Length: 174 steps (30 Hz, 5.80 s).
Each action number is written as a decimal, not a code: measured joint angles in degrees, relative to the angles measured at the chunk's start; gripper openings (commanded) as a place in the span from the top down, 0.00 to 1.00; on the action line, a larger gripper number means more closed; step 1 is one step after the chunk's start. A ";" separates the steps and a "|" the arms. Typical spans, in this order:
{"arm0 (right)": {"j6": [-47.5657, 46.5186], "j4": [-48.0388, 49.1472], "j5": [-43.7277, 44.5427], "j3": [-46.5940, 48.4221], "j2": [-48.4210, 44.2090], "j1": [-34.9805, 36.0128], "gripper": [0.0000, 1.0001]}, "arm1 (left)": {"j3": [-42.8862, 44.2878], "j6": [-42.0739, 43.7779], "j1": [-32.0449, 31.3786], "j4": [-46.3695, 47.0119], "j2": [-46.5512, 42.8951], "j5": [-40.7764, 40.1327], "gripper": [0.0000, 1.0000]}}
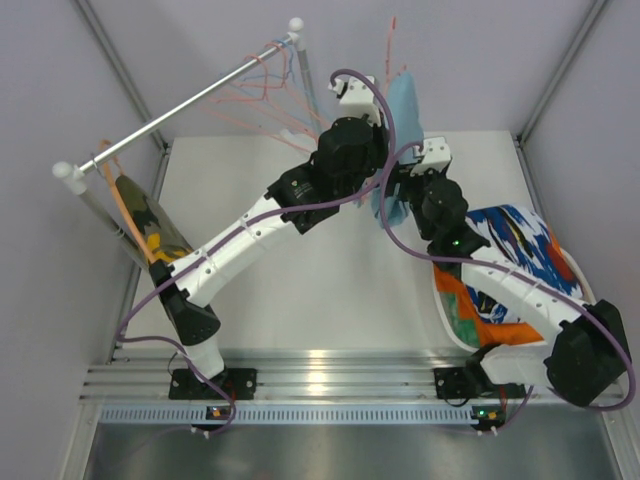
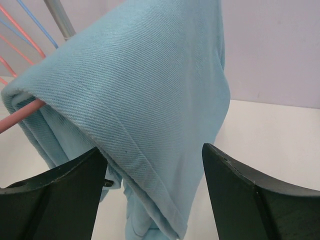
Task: Remove the trousers from the hanger
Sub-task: Remove the trousers from the hanger, then place the trousers in the bin.
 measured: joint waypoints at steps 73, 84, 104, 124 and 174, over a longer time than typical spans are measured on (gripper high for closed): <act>-10.49 -10.27 1.51 31.12 1.49 -0.02 1.00 | -21.40 -15.98 0.37 6.45 -5.09 -5.90 1.00; -20.06 -6.60 6.93 33.46 -0.81 -0.02 1.00 | -29.79 -16.83 0.55 2.38 -5.90 -3.02 1.00; -41.03 -9.31 28.61 30.27 -23.98 -0.02 1.00 | -32.74 -15.43 1.92 2.21 -5.92 -0.63 1.00; -58.84 -21.27 50.49 22.18 -30.25 -0.02 1.00 | -32.85 -14.58 2.86 2.19 -5.92 0.48 1.00; -36.13 -54.42 42.73 10.05 -24.55 -0.02 1.00 | -37.46 -15.47 6.14 2.16 -7.82 3.02 1.00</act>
